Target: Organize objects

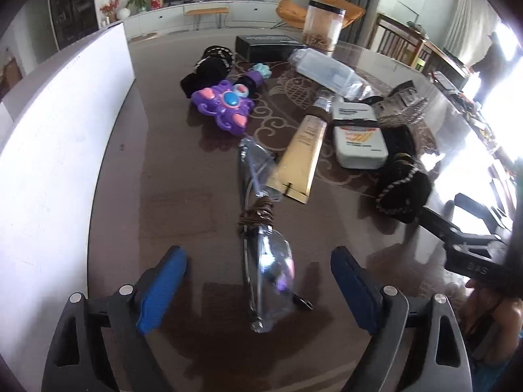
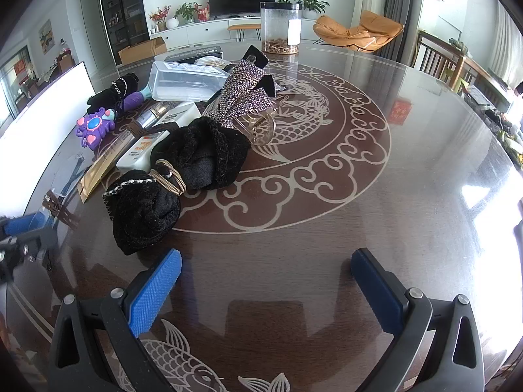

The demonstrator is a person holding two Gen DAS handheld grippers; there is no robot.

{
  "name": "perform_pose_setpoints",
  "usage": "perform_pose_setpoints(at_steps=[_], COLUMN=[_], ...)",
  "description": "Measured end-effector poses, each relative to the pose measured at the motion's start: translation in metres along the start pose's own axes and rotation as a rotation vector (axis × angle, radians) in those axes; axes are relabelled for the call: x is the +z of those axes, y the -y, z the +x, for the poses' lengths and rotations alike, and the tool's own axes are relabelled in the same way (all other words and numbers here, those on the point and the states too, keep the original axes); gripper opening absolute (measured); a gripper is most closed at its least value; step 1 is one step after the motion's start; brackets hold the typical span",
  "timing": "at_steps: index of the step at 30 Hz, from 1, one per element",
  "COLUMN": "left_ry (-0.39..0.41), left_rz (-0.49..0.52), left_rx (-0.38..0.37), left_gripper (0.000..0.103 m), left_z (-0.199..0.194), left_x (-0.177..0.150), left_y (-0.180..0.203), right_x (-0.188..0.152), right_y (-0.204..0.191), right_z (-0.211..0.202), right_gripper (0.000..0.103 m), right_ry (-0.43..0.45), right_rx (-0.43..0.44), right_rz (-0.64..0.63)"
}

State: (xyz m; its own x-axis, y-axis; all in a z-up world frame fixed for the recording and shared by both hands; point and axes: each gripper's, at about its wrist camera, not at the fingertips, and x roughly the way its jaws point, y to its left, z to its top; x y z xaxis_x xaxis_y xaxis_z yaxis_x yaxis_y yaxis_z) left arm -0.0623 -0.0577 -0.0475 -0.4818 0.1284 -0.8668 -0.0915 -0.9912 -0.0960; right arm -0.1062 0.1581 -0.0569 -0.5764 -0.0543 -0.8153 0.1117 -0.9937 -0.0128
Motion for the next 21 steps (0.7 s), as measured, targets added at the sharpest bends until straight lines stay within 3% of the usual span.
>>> perform_pose_setpoints(at_steps=[6, 21], left_ry=[0.022, 0.076], left_rz=[0.058, 0.086], left_rx=[0.066, 0.063], left_gripper=[0.103, 0.103], left_z=[0.006, 0.008], left_x=[-0.001, -0.009], left_y=[0.008, 0.007], right_x=[0.000, -0.001], right_y=[-0.001, 0.000], right_z=[0.000, 0.000], right_gripper=[0.103, 0.103], right_ry=[0.001, 0.000], right_rx=[-0.002, 0.001], right_rz=[0.000, 0.001])
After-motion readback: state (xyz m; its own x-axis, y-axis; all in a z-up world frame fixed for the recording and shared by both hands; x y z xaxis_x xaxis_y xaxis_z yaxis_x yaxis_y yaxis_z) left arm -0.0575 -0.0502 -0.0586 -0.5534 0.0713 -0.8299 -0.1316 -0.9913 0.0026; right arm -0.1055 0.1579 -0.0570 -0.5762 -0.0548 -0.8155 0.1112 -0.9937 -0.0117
